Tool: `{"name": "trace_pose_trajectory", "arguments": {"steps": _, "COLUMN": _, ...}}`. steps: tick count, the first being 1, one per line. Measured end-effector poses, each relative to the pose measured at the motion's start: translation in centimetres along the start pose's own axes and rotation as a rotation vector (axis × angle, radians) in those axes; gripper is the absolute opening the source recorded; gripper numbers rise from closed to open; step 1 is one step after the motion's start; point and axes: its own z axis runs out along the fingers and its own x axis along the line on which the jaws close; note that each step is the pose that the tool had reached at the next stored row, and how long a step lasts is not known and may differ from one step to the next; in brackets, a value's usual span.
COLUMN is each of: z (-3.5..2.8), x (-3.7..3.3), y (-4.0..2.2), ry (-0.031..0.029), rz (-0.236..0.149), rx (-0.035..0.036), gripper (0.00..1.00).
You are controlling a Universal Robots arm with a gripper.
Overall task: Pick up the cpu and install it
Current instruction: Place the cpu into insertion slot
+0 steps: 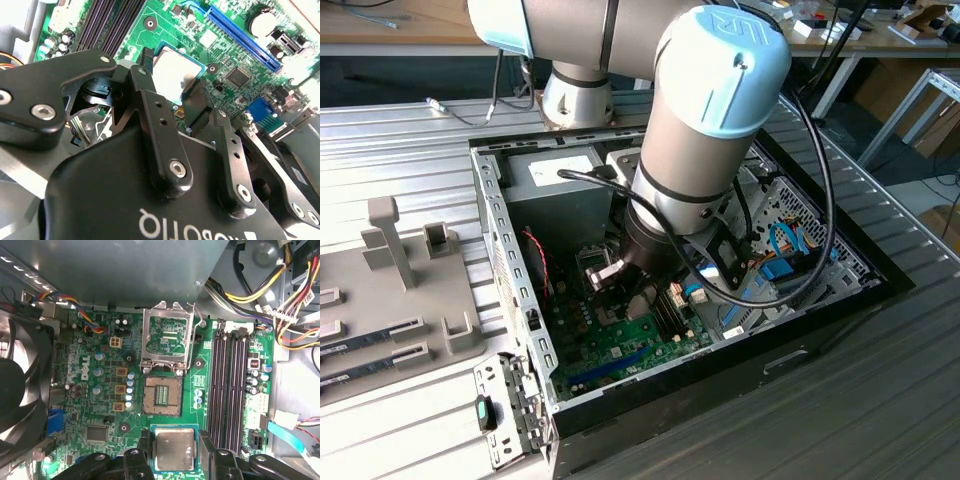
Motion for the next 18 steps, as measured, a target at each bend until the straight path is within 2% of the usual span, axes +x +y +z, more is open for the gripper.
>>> {"name": "trace_pose_trajectory", "arguments": {"steps": 2, "z": 0.30, "x": -0.03, "y": 0.69, "ry": -0.0001, "rz": 0.004, "rx": 0.0001, "gripper": 0.47}}
{"name": "trace_pose_trajectory", "arguments": {"steps": 3, "z": 0.43, "x": -0.02, "y": 0.83, "ry": -0.0002, "rz": 0.007, "rx": 0.0001, "gripper": 0.47}}
{"name": "trace_pose_trajectory", "arguments": {"steps": 7, "z": 1.01, "x": 0.05, "y": 0.87, "ry": -0.0013, "rz": 0.055, "rx": 0.0010, "gripper": 0.47}}
{"name": "trace_pose_trajectory", "arguments": {"steps": 9, "z": 1.75, "x": 0.06, "y": 1.09, "ry": -0.0017, "rz": 0.082, "rx": 0.0016, "gripper": 0.47}}
{"name": "trace_pose_trajectory", "arguments": {"steps": 12, "z": 2.47, "x": 0.17, "y": 1.75, "ry": -0.0017, "rz": 0.085, "rx": 0.0015, "gripper": 0.47}}
{"name": "trace_pose_trajectory", "arguments": {"steps": 13, "z": 2.95, "x": 0.58, "y": 2.21, "ry": -0.0017, "rz": 0.086, "rx": 0.0016, "gripper": 0.47}}
{"name": "trace_pose_trajectory", "arguments": {"steps": 14, "z": 3.24, "x": 0.82, "y": 2.38, "ry": -0.0017, "rz": 0.087, "rx": 0.0017, "gripper": 0.47}}
{"name": "trace_pose_trajectory", "arguments": {"steps": 18, "z": 3.98, "x": 0.84, "y": 2.40, "ry": -0.0016, "rz": 0.088, "rx": 0.0017, "gripper": 0.47}}
